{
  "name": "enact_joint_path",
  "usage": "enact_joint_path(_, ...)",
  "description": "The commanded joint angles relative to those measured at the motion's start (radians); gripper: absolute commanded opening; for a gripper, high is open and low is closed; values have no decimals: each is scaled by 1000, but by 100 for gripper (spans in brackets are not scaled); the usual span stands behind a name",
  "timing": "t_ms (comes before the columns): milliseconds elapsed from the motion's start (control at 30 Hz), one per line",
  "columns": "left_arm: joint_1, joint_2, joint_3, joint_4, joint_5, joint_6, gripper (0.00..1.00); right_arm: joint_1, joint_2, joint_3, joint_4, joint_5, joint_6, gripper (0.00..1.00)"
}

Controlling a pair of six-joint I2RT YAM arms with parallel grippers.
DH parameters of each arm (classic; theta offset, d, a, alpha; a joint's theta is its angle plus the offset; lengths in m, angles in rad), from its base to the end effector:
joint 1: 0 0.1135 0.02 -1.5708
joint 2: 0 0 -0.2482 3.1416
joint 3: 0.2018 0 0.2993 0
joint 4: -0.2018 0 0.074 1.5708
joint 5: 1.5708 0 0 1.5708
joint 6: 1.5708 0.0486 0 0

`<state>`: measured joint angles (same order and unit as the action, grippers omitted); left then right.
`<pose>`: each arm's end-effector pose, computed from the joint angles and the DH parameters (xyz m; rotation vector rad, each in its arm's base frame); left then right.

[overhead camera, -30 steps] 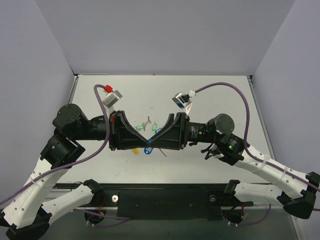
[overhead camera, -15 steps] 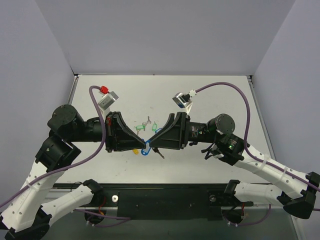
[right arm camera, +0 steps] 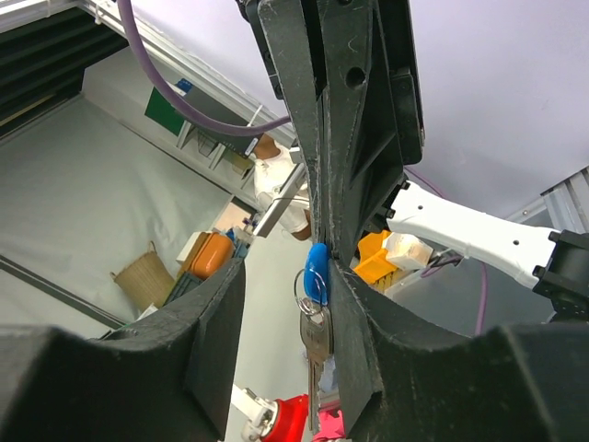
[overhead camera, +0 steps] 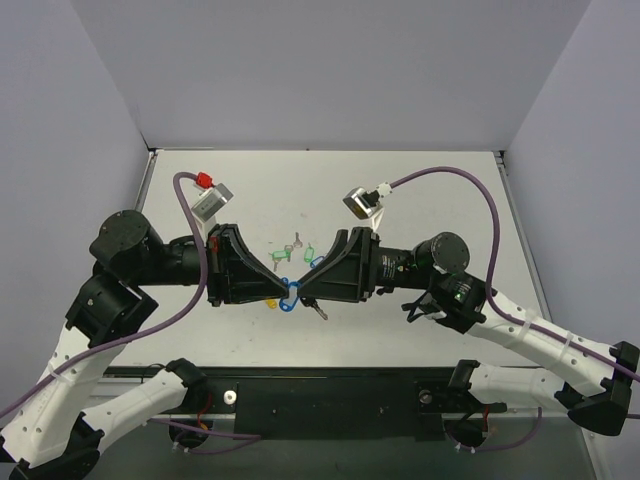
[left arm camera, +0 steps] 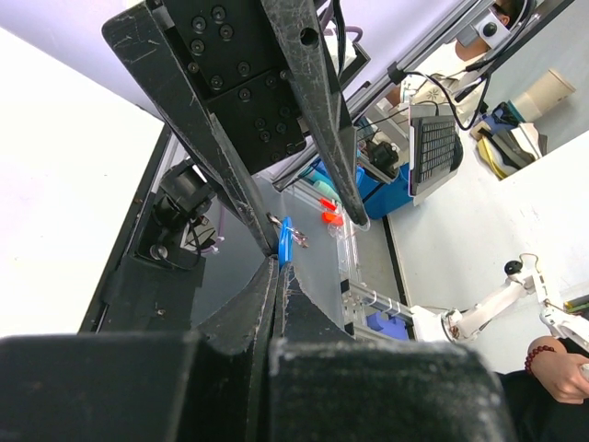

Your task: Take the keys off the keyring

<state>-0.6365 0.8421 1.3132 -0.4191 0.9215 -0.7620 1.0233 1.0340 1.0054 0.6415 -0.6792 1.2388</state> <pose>0.1314 -0.1453 0.4906 0.7516 1.6873 -1.7317 0.1194 0.2544 0.4427 -0.6846 1.2846 2.2781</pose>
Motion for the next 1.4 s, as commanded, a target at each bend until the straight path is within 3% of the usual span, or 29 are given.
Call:
enact_joint_path(0, 15, 0, 52, 5, -18, 26, 0, 15, -11, -7, 99, -6, 5, 35)
enact_joint_path(900, 60, 8, 73, -9, -3, 36, 0, 21, -58, -44, 57, 23, -21, 28)
enact_joint_path(1367, 61, -6, 63, 8, 5, 21, 0, 20, -52, -33, 7, 35, -39, 15)
